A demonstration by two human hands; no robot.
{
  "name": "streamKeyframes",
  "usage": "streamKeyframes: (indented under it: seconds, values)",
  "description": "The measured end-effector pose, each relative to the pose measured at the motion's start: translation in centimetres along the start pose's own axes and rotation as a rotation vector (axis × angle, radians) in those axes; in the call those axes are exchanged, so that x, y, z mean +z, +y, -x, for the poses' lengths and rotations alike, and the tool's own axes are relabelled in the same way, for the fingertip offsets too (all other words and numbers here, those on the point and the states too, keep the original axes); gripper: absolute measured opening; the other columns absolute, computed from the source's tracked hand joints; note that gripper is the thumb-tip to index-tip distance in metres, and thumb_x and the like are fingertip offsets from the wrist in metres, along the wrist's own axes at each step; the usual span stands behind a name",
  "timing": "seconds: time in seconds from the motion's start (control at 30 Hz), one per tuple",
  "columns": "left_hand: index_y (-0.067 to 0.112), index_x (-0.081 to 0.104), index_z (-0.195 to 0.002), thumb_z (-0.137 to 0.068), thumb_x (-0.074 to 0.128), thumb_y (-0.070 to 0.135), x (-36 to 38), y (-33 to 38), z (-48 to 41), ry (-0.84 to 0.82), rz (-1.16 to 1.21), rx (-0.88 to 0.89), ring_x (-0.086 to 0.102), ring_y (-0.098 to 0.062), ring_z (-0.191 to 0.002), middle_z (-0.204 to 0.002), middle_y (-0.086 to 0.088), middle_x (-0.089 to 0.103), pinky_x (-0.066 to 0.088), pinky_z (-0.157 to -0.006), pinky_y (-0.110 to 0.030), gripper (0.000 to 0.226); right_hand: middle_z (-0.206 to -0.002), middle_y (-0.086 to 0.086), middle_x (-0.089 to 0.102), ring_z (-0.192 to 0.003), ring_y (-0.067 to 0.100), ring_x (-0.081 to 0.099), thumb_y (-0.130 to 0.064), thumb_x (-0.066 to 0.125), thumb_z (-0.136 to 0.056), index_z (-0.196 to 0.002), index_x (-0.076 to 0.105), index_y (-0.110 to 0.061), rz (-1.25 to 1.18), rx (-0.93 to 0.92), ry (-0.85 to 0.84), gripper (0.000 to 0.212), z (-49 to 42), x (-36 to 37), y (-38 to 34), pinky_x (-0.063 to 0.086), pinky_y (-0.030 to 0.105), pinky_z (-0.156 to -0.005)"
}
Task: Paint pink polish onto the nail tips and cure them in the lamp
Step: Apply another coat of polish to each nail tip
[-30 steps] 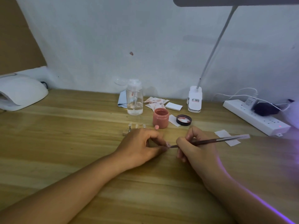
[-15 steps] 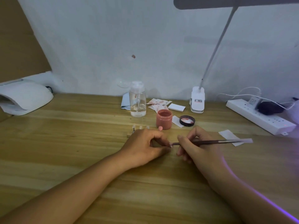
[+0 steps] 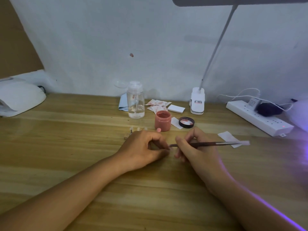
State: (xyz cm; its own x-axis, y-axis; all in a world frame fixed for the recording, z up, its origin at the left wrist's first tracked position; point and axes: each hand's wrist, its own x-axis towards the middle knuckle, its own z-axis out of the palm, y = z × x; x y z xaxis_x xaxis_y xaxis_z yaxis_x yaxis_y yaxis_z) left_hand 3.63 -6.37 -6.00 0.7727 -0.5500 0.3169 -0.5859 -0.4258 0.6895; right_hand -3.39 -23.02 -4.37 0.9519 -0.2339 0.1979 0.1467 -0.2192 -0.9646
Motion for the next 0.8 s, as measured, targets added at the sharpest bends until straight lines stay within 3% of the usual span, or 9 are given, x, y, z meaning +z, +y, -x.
streamKeyframes:
  seconds: [0.07, 0.13, 0.23, 0.37, 0.47, 0.57, 0.63, 0.7, 0.8]
  values:
    - [0.044, 0.067, -0.069, -0.08, 0.081, 0.024, -0.07, -0.04, 0.03, 0.007, 0.002, 0.002, 0.036, 0.022, -0.098, -0.074, 0.026, 0.07, 0.04, -0.111, -0.04, 0.026, -0.048, 0.004, 0.059, -0.042, 0.005, 0.047, -0.006, 0.063, -0.085, -0.076, 0.047, 0.0, 0.055, -0.001, 0.035, 0.02, -0.18, -0.01, 0.23, 0.038, 0.016, -0.042]
    - [0.038, 0.07, -0.073, -0.08, 0.081, 0.027, -0.13, -0.06, 0.08, 0.005, 0.006, 0.001, 0.059, 0.021, -0.081, -0.076, 0.022, 0.072, 0.048, -0.09, -0.021, 0.017, -0.045, 0.0, 0.055, -0.042, 0.006, 0.044, -0.005, 0.063, -0.082, -0.072, 0.047, -0.003, 0.025, 0.006, 0.079, 0.019, -0.36, -0.26, 0.43, 0.036, 0.016, -0.041]
    - [0.035, 0.072, -0.075, -0.079, 0.081, 0.026, -0.1, 0.12, 0.1, 0.014, -0.018, -0.004, 0.057, 0.017, -0.062, -0.077, 0.02, 0.072, 0.036, -0.062, -0.001, 0.013, -0.052, 0.005, 0.063, -0.045, 0.009, 0.047, -0.008, 0.063, -0.088, -0.076, 0.047, -0.001, -0.008, -0.004, 0.01, 0.021, -0.26, -0.06, 0.12, 0.038, 0.017, -0.044]
    - [0.038, 0.07, -0.073, -0.079, 0.081, 0.028, -0.15, 0.06, 0.1, 0.016, -0.016, -0.025, 0.06, 0.015, -0.07, -0.078, 0.02, 0.073, 0.035, -0.058, -0.004, 0.016, -0.046, 0.001, 0.055, -0.042, 0.004, 0.046, -0.006, 0.063, -0.083, -0.076, 0.048, 0.001, 0.052, -0.005, 0.06, 0.018, -0.41, -0.24, 0.5, 0.037, 0.015, -0.042]
    - [0.04, 0.068, -0.072, -0.079, 0.08, 0.03, -0.12, -0.05, 0.1, 0.006, -0.024, -0.031, 0.065, 0.01, -0.085, -0.077, 0.026, 0.07, 0.043, -0.066, -0.012, 0.018, -0.05, 0.004, 0.059, -0.044, 0.009, 0.045, -0.007, 0.063, -0.087, -0.077, 0.045, 0.001, -0.027, 0.0, 0.03, 0.022, -0.26, -0.09, 0.17, 0.038, 0.017, -0.044]
    - [0.041, 0.065, -0.07, -0.08, 0.08, 0.028, -0.13, 0.08, 0.13, -0.006, -0.019, -0.02, 0.063, 0.013, -0.074, -0.072, 0.032, 0.067, 0.047, -0.075, -0.013, 0.023, -0.048, 0.002, 0.057, -0.045, 0.009, 0.046, -0.007, 0.064, -0.085, -0.077, 0.047, 0.0, 0.058, -0.008, 0.027, 0.02, -0.37, -0.11, 0.35, 0.04, 0.023, -0.048]
    - [0.043, 0.064, -0.068, -0.08, 0.08, 0.029, -0.2, 0.17, 0.08, -0.005, -0.015, -0.016, 0.065, 0.01, -0.085, -0.078, 0.03, 0.07, 0.045, -0.068, -0.012, 0.024, -0.046, 0.001, 0.055, -0.044, 0.007, 0.045, -0.006, 0.064, -0.082, -0.075, 0.047, 0.0, 0.057, -0.014, 0.077, 0.019, -0.49, -0.34, 0.42, 0.039, 0.02, -0.046]
    - [0.043, 0.064, -0.068, -0.08, 0.08, 0.028, -0.17, 0.09, 0.08, 0.004, -0.005, -0.004, 0.064, 0.01, -0.08, -0.078, 0.028, 0.07, 0.038, -0.061, -0.007, 0.025, -0.049, 0.006, 0.06, -0.043, 0.007, 0.046, -0.006, 0.064, -0.086, -0.076, 0.046, 0.002, -0.005, -0.021, 0.046, 0.022, -0.31, -0.14, 0.06, 0.038, 0.016, -0.043]
    - [0.04, 0.065, -0.069, -0.08, 0.081, 0.027, -0.09, 0.02, 0.17, 0.008, 0.019, -0.009, 0.067, 0.004, -0.09, -0.081, 0.024, 0.072, 0.038, -0.061, -0.005, 0.023, -0.05, 0.006, 0.056, -0.045, 0.009, 0.044, -0.005, 0.064, -0.083, -0.073, 0.045, -0.001, 0.072, -0.034, 0.048, 0.023, -0.33, 0.02, 0.39, 0.037, 0.02, -0.045]
